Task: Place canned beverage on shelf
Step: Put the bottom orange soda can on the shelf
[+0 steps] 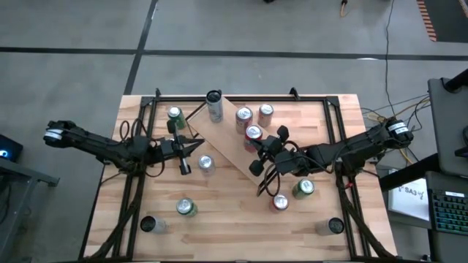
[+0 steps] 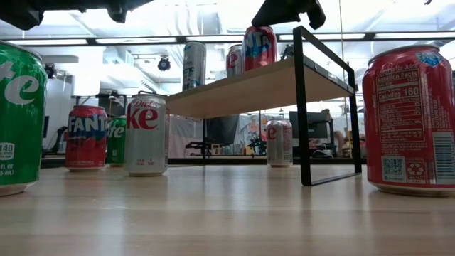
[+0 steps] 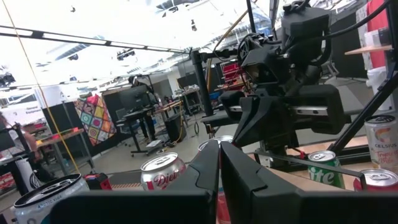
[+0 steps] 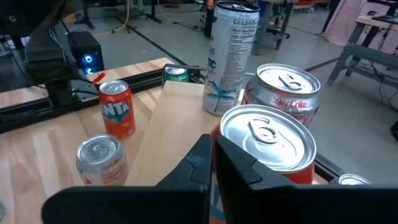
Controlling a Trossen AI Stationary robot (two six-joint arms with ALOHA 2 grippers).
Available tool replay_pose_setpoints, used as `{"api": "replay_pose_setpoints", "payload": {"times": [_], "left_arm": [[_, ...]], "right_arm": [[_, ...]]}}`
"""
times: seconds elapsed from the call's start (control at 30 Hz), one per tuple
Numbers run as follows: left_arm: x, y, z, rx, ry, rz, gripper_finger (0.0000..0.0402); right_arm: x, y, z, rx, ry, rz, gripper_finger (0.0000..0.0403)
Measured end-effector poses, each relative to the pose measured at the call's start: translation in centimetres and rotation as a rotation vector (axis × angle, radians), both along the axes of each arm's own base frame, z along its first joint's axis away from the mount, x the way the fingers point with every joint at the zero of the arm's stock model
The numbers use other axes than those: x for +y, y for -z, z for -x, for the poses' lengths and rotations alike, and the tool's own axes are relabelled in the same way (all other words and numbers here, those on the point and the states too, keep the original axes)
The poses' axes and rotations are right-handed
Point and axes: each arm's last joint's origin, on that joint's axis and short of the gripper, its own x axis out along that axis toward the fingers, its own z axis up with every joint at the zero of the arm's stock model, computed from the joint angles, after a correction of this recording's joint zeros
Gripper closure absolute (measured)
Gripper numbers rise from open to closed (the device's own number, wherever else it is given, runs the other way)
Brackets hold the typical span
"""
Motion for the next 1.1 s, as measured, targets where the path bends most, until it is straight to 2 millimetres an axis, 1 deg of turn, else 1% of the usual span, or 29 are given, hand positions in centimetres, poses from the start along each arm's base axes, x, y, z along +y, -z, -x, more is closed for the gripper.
{"api": "replay_pose_setpoints", "payload": {"times": [0.33,0.6,0.73,1.1], "left_arm": [[0.0,0.0,0.0,0.000,0.000,0.000,0.0401],[0.0,0.0,0.0,0.000,0.000,0.000,0.0401],[0.0,0.0,0.0,0.000,0.000,0.000,0.0401],[0.0,0.0,0.0,0.000,0.000,0.000,0.0401]], "right_arm": [[-0.3,-0.1,0.1,-0.021,0.067,0.006,0.0394],[-0.2,0.0,-0.1,-0.017,0.006,-0.023,0.0394],[-0.2,0.0,-0.1,-0.017,0.007,-0.022,0.0394],[-1.4,0.1,-0.3,-0.030,0.064,-0.035,0.0394]]}}
